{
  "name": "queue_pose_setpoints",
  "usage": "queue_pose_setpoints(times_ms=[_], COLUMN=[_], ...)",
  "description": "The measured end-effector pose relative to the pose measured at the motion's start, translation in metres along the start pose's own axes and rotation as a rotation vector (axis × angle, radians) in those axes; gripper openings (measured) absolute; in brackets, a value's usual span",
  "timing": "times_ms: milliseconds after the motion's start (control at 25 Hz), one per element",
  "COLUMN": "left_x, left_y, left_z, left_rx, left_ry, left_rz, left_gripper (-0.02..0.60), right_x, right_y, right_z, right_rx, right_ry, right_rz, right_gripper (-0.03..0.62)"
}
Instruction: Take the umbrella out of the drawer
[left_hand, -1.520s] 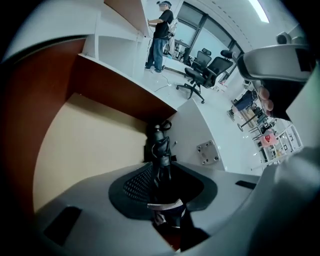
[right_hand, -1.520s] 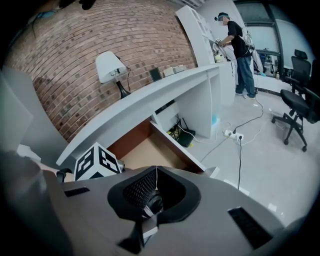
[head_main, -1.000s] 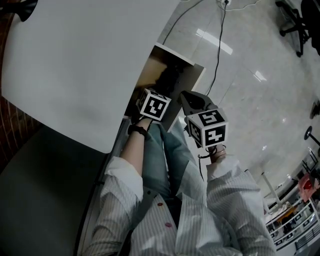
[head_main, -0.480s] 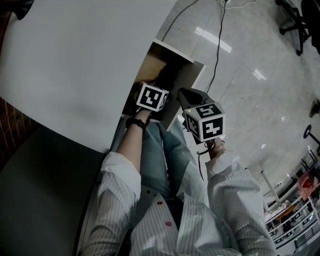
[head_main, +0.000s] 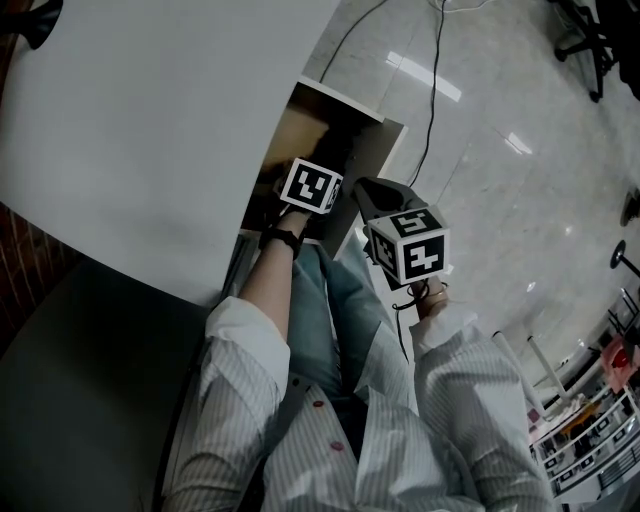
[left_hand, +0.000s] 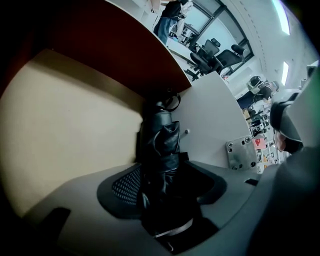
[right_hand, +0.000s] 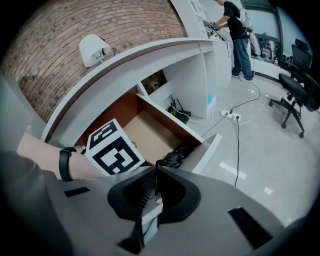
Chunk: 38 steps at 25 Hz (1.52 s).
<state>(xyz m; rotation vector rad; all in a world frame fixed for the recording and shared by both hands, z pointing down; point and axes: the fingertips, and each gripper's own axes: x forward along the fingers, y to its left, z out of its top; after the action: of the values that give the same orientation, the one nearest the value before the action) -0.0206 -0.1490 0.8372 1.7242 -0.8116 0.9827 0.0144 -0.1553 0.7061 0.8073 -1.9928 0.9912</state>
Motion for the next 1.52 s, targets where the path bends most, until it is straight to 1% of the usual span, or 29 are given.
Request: queue_pose_setpoints(times_ms=[40,120,160,280,400,480,600,760,1000,1040,1120,1360,1520], left_x=[0.001,0.001,0.001,0.001,0.004,0.002,-0.004,-0.009,-0.021,-0.025,-0.036,-0.063,-0.079], left_y=[-0.002,-0.003,-0.002,0.002,-0.001,-0.002,-0.002,-0.003,-0.02,-0.023,-0.024,-0.049,-0.068], left_z=[-0.006,-0.009,-0.007,0.01,0.009,0.005,0.002,-0.003,-0.009,-0.008,0.002,0.002,0.001], left_rx=[-0.024,-0.033,-0.019,0.046,0.048,0.05,0.061,0.069,0.021,0.019,0.034,0.031,0.002], left_ry=[0.025,0.044,0.039,-0.02,-0.003,0.011,0.005,0.007,0.016,0.008,-0.026,-0.028,-0.025], left_rz=[-0.011,-0.007,0.005,0.054,0.064,0.085,0.122,0.144,0.091,0.092,0.116,0.095,0.045], left_gripper=[0.269,0.261,0.255,0.234,0.214,0.204,0.195,0.19,0.187,0.187,0.187,0.187,0.187], right_x=[0.0,-0.002,-0.003,-0.006,-0.01,-0.012,-0.016,-0.021,-0.03,-0.033,-0.039,-0.063,-0.081], right_y=[0.0,-0.002,-0.004,-0.008,-0.011,-0.011,-0.013,-0.013,-0.007,-0.005,-0.003,0.005,0.011], right_z=[-0.001,-0.004,-0.006,-0.008,-0.009,-0.01,-0.011,-0.01,-0.005,-0.004,0.0,0.007,0.021], right_rx=[0.005,0.012,0.014,0.024,0.033,0.042,0.052,0.063,0.055,0.053,0.051,0.05,0.024], right_ry=[-0.001,-0.003,-0.005,-0.018,-0.031,-0.036,-0.045,-0.056,-0.062,-0.063,-0.072,-0.079,-0.095], right_rz=[-0.002,-0.006,-0.008,-0.015,-0.019,-0.019,-0.018,-0.012,-0.008,-0.009,-0.01,-0.015,-0.022], right_gripper=[0.035,0.035,0.035,0.035,0.035,0.035,0.035,0.035,0.035,0.035,0.035,0.035,0.035])
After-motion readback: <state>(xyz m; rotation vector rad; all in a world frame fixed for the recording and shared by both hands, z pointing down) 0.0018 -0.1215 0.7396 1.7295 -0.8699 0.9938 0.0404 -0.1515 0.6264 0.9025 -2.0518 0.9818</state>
